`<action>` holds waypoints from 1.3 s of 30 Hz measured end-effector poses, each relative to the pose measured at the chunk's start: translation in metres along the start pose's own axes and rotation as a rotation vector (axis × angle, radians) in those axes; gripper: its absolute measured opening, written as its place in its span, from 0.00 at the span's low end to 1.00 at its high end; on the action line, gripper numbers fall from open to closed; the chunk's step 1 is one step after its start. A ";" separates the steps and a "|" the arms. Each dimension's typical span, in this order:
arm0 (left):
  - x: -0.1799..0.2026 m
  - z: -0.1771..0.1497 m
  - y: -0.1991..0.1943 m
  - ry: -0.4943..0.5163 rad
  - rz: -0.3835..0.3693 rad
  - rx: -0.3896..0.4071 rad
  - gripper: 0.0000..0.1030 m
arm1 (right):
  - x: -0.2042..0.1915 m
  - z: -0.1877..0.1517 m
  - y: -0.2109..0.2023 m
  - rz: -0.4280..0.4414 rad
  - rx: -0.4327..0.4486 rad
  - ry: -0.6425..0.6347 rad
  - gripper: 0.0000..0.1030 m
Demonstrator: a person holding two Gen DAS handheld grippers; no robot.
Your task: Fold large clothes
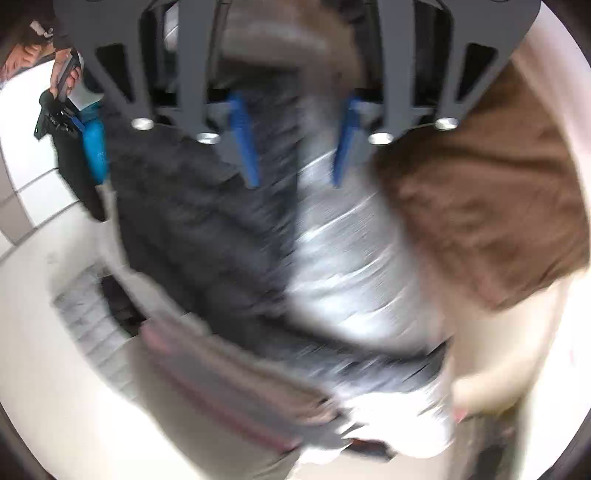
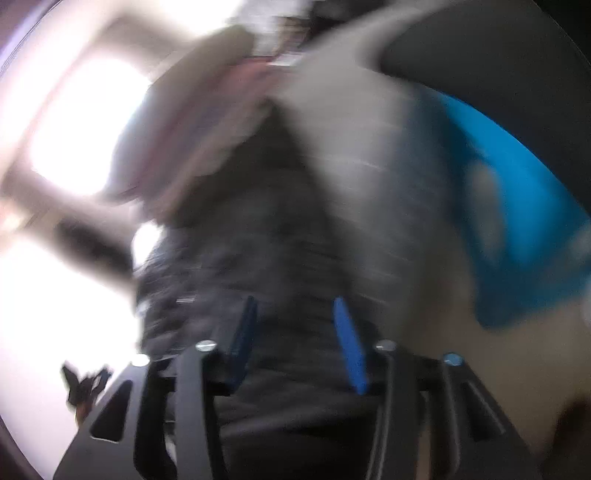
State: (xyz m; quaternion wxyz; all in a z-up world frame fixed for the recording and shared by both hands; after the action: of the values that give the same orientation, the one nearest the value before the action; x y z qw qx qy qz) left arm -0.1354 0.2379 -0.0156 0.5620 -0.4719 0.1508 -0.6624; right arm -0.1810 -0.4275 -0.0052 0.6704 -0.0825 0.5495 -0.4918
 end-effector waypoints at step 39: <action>-0.286 0.182 0.180 -1.035 -0.241 0.441 0.52 | -0.229 -0.025 0.281 0.447 -0.505 -0.237 0.73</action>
State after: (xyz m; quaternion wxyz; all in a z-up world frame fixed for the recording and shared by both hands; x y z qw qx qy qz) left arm 0.0957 0.4940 -0.1847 0.5683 -0.6201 -0.3403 -0.4204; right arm -0.0218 -0.1036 -0.0479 0.7788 -0.1799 0.5768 -0.1688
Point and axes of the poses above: each gripper's, at about its wrist camera, not at the fingertips, and y roughly the way its jaws point, x to its right, z to its top, the point moved 3 cm from there along y, roughly the way its jaws point, and after that the axes turned 2 degrees about -x, right-handed, at the moved point
